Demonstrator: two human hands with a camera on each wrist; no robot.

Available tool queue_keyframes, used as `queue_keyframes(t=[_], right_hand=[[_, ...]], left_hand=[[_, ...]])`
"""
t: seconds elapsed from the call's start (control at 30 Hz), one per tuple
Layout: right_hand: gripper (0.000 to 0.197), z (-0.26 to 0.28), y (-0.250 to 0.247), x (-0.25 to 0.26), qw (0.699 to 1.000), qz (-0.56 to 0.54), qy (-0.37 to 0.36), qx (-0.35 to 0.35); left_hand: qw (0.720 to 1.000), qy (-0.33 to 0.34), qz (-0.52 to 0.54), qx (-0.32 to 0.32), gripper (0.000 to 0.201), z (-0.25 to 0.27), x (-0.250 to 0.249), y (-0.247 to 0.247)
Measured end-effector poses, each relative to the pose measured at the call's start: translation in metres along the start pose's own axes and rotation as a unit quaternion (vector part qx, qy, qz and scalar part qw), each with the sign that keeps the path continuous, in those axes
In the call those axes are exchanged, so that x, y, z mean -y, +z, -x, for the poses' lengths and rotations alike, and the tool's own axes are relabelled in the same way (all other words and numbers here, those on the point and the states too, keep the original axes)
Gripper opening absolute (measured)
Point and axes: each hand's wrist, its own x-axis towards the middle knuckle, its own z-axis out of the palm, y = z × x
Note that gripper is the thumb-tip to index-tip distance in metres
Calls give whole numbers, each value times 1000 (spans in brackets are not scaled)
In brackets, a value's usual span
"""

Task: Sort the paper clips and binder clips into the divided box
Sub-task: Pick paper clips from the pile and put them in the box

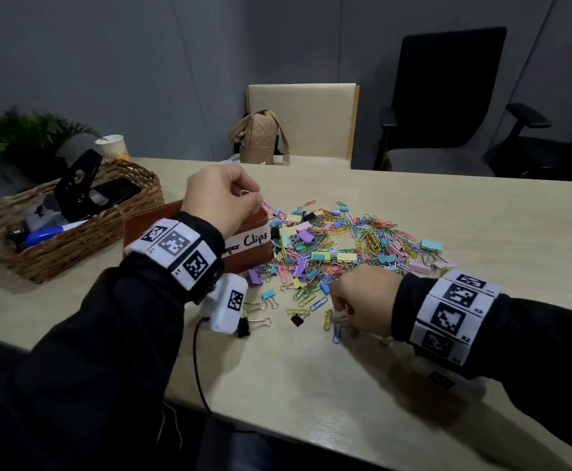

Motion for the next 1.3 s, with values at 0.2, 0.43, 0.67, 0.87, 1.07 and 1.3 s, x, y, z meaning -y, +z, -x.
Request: queue_keyframes(t=[0.2,0.43,0.67,0.87,1.07,1.3], right_hand=[[18,1,-3,4,1000,-13,-12,24],[16,-4,-4,7,1000,-2,-7,19],[22,7,-3,6,999,35,-12,27],[15,8,-7,13,999,32,-13,17],[21,-1,-9,7,999,-35,28,6],[24,-12,-41,2,989,-121,30,-85]], left_hand=[[991,18,-126,-43,7,-5,19,-16],[964,56,-240,97,16,6,32,-5],[958,113,-254,76,27,17,23,-2],[953,138,-239,125,27,35,4,14],[957,137,-206,151,21,40,5,20],[968,114,-155,158,18,41,6,22]])
